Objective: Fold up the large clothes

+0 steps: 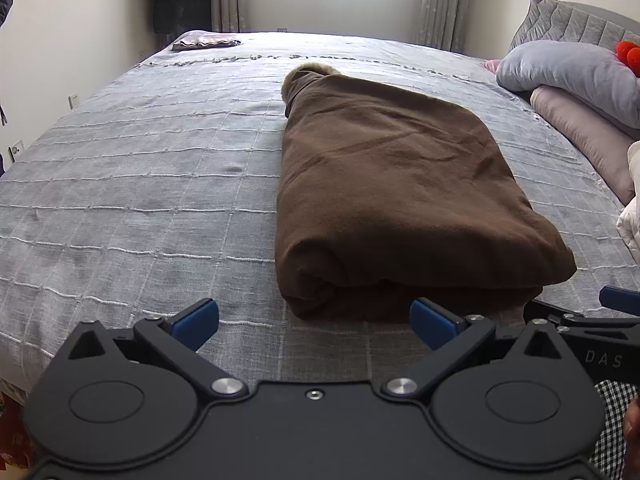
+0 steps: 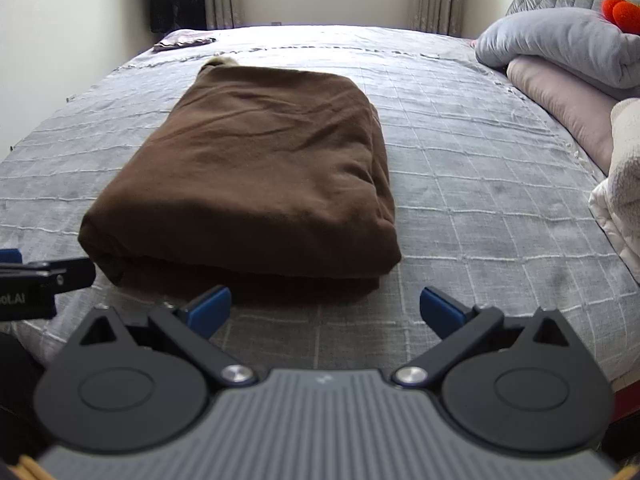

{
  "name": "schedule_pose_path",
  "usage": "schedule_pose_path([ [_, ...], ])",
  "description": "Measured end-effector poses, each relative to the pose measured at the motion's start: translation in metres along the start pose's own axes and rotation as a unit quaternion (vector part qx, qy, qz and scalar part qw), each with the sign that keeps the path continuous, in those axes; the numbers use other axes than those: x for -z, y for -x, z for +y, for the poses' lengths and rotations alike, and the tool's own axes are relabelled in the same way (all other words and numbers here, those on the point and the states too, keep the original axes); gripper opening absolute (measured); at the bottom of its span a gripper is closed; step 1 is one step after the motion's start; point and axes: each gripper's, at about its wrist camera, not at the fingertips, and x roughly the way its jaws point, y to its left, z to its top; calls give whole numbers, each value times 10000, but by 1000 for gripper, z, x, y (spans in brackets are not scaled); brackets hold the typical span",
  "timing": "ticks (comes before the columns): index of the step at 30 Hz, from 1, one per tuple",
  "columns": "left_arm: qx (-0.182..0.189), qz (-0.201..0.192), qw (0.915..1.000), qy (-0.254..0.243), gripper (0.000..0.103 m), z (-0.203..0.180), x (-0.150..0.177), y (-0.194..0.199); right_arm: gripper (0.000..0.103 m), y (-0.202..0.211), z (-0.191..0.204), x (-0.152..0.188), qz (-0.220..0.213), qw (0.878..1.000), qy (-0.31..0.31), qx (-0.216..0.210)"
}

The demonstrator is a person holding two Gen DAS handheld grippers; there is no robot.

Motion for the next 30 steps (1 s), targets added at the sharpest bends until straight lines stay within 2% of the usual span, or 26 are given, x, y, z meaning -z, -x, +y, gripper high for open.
schedule_pose_path([
  [30,-76,89,9999,-57,103,-4,1,-6,103,0,-2,0,15,10000,-4,-51],
])
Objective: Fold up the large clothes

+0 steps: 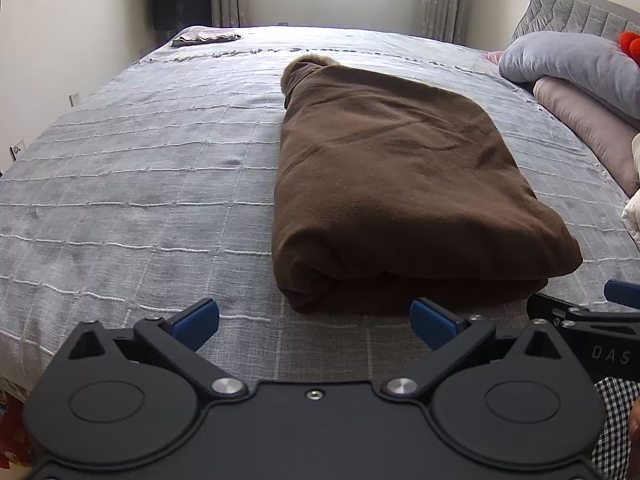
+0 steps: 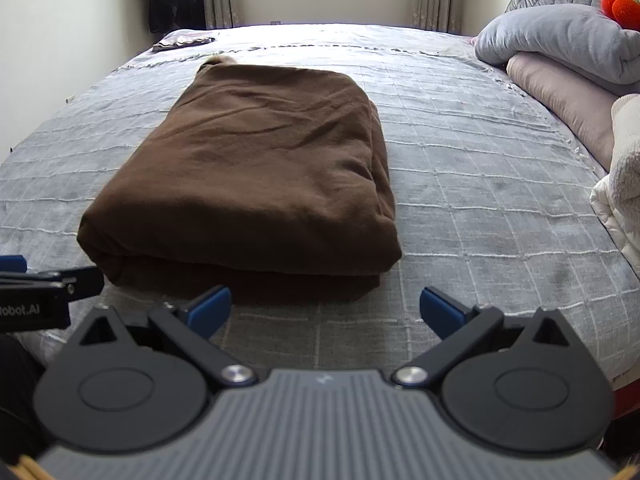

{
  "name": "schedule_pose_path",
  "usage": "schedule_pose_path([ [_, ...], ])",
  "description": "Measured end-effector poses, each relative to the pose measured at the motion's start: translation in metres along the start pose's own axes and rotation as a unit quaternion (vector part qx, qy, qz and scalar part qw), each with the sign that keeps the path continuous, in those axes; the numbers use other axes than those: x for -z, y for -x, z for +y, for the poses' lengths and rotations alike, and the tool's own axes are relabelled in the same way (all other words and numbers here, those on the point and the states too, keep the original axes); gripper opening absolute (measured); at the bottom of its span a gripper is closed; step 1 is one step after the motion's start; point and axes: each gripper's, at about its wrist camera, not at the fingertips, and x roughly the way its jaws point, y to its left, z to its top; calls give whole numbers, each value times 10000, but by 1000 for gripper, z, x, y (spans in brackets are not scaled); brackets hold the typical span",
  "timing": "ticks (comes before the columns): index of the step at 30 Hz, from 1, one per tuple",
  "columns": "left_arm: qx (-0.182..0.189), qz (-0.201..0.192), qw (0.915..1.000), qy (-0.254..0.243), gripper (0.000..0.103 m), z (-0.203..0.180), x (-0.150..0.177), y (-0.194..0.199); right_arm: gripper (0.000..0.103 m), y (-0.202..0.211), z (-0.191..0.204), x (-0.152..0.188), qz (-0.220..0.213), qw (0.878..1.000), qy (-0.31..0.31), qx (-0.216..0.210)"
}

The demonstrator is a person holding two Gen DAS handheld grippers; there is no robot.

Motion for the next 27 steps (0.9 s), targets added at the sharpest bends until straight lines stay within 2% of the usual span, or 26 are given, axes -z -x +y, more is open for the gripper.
schedule_pose_path([
  [27,-33,14,9999,129,103,9,0,-3,103,-6,11,-2,16,10000,90,-12],
])
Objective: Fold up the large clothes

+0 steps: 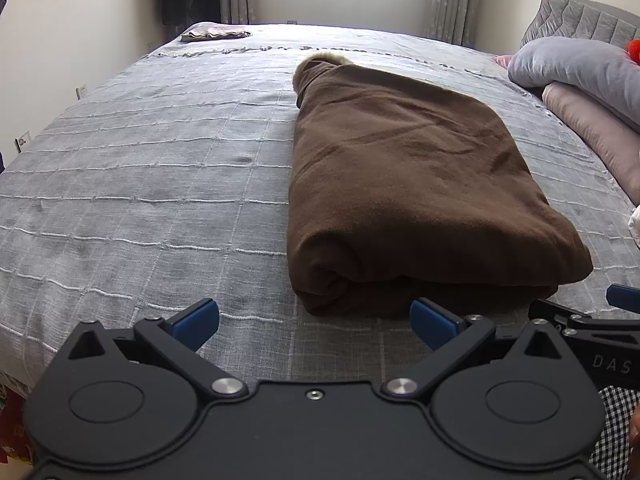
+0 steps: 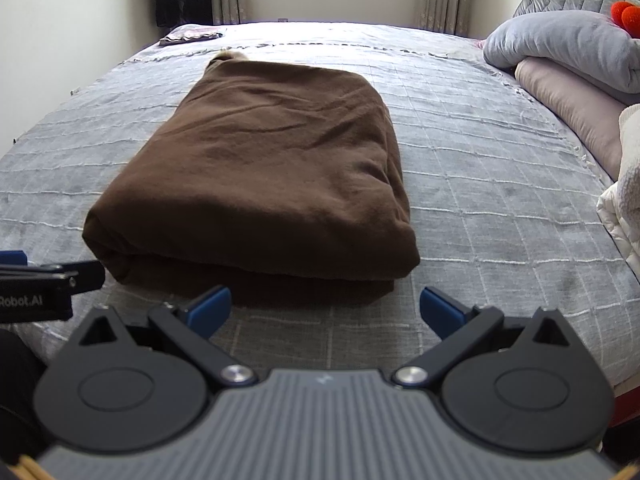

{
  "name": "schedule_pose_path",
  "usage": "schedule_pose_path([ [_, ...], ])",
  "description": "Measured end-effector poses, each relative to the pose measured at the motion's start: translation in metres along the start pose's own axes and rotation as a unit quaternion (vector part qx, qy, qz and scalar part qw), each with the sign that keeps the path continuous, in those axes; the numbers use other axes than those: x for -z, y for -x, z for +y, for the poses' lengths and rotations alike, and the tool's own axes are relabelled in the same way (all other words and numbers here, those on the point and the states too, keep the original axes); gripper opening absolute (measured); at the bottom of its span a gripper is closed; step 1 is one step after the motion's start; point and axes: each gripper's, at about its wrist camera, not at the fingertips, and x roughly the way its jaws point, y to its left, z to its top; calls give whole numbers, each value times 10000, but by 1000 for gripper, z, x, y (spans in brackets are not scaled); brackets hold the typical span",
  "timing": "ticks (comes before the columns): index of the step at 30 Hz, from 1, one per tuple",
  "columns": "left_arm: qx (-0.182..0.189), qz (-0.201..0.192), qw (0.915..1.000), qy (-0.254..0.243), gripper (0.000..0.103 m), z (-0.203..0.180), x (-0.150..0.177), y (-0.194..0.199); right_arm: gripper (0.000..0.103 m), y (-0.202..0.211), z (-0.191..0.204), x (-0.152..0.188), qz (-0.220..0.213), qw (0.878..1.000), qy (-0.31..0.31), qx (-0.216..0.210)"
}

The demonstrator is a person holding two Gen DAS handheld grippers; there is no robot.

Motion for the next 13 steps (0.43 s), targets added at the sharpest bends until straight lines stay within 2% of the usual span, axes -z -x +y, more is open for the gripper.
schedule_pose_path([
  [13,-46,68,10000,-28,103,3,1,-3,103,0,2,-1,8,10000,26,6],
])
